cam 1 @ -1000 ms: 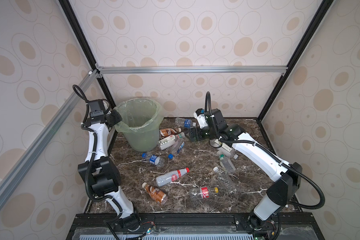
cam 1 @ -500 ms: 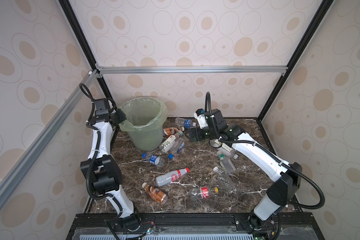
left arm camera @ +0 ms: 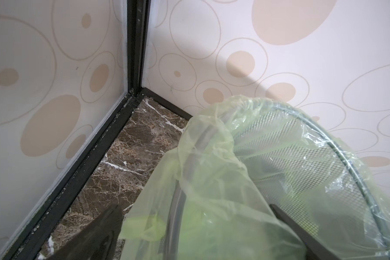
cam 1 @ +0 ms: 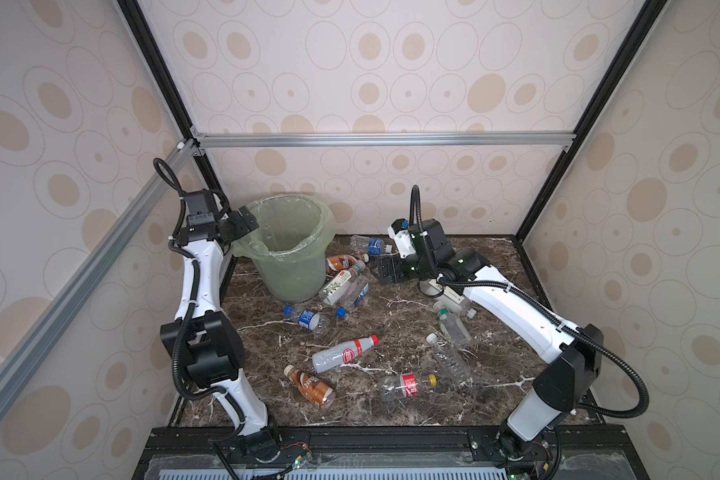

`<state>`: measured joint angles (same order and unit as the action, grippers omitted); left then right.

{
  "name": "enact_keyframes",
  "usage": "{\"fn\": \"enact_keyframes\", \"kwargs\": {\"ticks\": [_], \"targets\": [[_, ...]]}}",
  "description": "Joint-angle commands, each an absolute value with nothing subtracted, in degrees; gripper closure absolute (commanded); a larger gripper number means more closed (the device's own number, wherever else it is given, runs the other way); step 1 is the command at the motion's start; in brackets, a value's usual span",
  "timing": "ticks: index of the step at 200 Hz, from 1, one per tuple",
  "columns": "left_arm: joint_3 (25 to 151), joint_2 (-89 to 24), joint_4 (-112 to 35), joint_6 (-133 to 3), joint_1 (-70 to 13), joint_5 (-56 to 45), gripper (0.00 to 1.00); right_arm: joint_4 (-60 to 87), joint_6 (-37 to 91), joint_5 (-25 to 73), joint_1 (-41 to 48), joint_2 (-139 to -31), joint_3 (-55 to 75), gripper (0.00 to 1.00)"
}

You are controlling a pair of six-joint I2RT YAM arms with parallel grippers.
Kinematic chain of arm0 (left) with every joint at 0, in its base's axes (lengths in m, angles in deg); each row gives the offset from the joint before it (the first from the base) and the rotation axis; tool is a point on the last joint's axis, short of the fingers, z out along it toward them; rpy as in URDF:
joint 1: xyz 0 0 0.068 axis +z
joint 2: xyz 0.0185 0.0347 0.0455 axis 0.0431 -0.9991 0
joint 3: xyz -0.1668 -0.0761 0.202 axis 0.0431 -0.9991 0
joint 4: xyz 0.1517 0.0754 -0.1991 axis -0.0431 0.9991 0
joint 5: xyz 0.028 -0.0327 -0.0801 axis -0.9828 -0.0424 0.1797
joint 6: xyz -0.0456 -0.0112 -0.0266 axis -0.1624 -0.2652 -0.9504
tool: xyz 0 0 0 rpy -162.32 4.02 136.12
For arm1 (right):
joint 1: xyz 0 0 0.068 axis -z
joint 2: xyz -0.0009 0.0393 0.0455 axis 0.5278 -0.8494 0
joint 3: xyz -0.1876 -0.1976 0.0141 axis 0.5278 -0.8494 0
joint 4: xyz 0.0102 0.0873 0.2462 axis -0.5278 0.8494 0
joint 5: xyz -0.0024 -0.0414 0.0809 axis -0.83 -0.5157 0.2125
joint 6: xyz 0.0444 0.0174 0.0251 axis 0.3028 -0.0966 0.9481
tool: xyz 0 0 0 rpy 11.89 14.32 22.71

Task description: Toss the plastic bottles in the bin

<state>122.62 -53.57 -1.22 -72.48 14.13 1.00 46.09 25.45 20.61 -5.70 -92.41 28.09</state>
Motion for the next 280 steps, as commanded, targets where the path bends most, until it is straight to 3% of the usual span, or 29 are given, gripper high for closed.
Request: {"fn": "enact_keyframes", "kwargs": {"ticks": [1,111,223,280], "targets": [[125.9,-51.7,0.5,-71.3,14.0,0.2,0.01,46.1,26.1,20.2,-6.5,-90.8,27.5,0.01],[124.3,-47.4,3.7,-67.9,14.9,-3.4,0.01,46.8,26.3,19.5,-7.1,-90.0,27.5,0.01],[111.9,-44.5,-6.0,-74.1,20.9,10.3,0.01,46.5,26.0,20.6,-7.7,-93.8,29.5,0.01],[111.6,-43.8,-6.1,-74.6,23.6,7.3,0.01,45.7,25.4,20.7,-7.7,-94.6,28.8,0.01]]}}
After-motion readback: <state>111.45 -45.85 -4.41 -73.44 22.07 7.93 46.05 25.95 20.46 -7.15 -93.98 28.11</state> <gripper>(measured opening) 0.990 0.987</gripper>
